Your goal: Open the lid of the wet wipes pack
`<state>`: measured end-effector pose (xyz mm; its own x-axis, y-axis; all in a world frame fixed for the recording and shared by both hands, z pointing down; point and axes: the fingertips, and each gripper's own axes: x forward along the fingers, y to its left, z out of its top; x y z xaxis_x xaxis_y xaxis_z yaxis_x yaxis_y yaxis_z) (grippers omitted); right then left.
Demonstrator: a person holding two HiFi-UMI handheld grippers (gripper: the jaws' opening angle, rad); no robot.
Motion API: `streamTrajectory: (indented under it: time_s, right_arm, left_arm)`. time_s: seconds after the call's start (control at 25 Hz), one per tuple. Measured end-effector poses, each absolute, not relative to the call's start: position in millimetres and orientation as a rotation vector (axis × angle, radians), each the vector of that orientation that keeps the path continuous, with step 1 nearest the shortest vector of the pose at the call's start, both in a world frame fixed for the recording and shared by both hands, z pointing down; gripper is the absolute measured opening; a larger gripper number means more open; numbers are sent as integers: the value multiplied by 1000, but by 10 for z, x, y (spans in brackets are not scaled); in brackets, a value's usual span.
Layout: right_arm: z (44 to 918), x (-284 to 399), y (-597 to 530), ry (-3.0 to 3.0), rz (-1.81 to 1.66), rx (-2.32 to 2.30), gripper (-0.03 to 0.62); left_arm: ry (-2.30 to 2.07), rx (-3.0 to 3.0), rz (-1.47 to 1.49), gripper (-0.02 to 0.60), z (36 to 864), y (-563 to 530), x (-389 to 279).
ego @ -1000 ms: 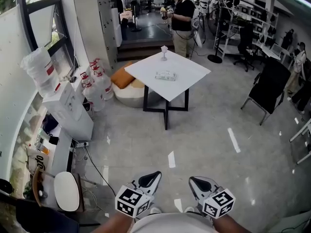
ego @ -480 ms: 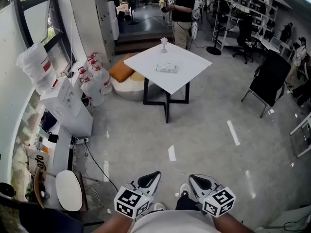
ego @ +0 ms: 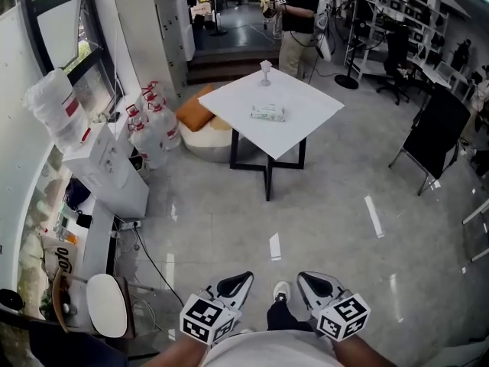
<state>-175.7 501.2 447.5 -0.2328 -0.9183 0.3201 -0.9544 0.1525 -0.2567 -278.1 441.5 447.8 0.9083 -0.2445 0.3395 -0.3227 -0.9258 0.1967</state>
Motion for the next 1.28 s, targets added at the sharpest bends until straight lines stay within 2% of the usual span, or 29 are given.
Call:
streamTrajectory:
  time_s: [0.36, 0.8, 1.28]
  right_arm:
    - [4164, -906, 3920, -2399, 537, 1826, 6]
    - [4267, -105, 3246, -2444, 552, 1739, 6]
    - [4415, 215, 2906, -2459, 629, 1717, 6]
  left_arm:
    - [-519, 2865, 395, 8, 4099, 3373, -1894]
    - [-566, 2846, 405, 8, 4197, 2766, -1024]
    - [-596, 2803, 473, 9, 4362, 2445, -749]
